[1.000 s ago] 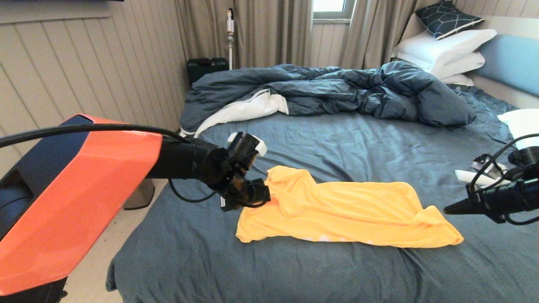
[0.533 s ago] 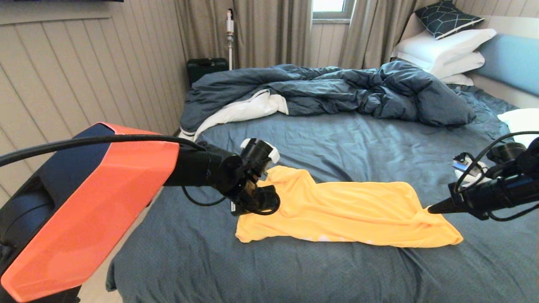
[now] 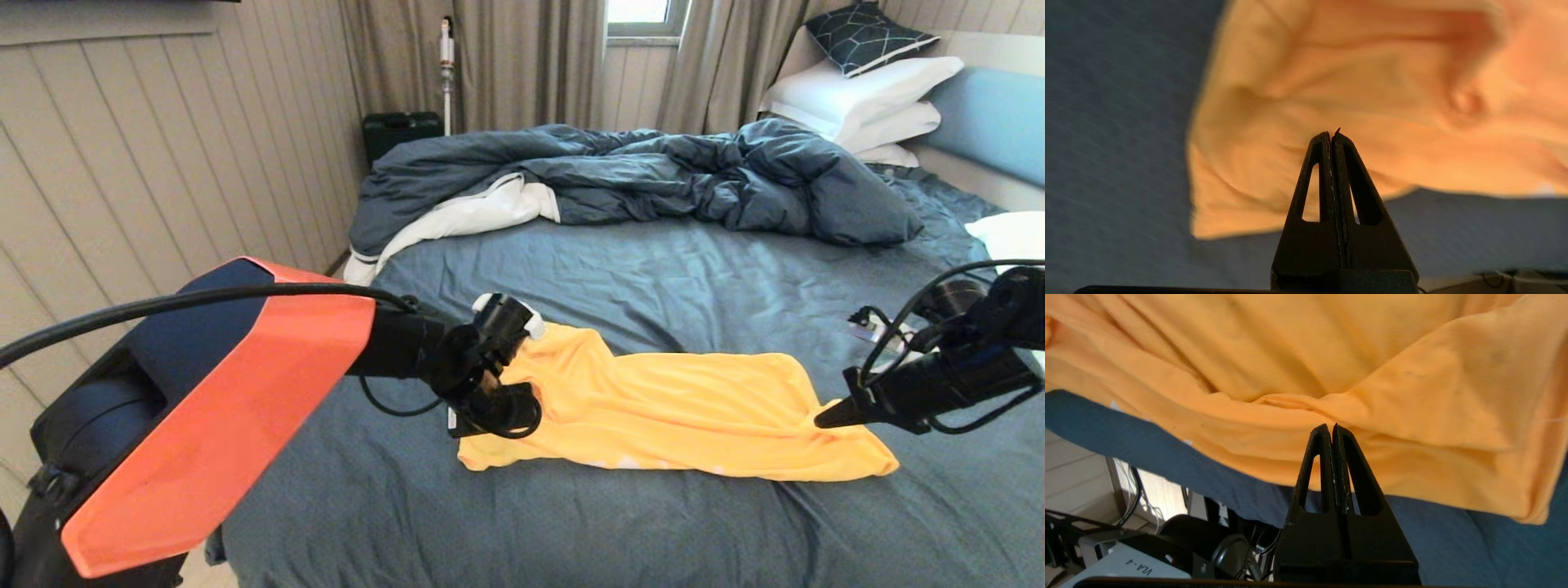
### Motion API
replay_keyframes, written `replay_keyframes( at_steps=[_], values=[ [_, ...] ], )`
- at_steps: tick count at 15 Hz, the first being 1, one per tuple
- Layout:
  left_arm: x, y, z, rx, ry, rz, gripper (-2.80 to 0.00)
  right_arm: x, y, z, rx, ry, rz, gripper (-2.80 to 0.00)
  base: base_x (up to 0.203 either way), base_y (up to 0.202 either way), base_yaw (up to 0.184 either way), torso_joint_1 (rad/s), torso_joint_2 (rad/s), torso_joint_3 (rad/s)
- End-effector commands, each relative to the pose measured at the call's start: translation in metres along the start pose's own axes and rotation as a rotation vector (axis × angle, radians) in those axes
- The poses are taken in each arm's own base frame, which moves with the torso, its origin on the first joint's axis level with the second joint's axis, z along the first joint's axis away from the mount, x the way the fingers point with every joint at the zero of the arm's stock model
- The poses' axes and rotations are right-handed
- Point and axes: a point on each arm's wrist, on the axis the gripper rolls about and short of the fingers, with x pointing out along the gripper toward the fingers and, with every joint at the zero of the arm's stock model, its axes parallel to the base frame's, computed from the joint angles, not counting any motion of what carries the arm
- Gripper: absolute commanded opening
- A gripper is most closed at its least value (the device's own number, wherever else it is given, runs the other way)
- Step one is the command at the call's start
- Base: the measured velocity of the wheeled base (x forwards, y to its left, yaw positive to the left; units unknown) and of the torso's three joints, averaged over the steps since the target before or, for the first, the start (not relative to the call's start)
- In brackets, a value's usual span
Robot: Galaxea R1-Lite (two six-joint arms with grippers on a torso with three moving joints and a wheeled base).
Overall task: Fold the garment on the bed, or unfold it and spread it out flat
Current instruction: Fold the yellow T-shirt
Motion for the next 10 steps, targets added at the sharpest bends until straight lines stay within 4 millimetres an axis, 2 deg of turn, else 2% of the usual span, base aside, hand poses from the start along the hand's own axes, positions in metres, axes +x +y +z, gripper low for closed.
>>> replay_keyframes(
  at_steps=[1, 4, 10],
  values=[
    [0.014, 0.002, -0.002, -0.005, 0.017, 0.015, -2.8, 0.01, -0.005, -0.001, 0.008, 0.022, 0.003, -2.8, 0.0, 0.0, 0.0, 0.0, 0.0, 0.0],
    [0.022, -0.001, 0.004, -0.011, 0.002, 0.006, -2.8, 0.024, 0.001, -0.002, -0.017, 0.055, -0.022, -2.8, 0.0, 0.0, 0.0, 0.0, 0.0, 0.0],
    [0.025, 0.003, 0.016, -0.028, -0.025, -0.002, -2.8, 0.035, 0.003, -0.001, -0.05, 0.049, -0.066, -2.8, 0.0, 0.0, 0.0, 0.0, 0.0, 0.0]
  ],
)
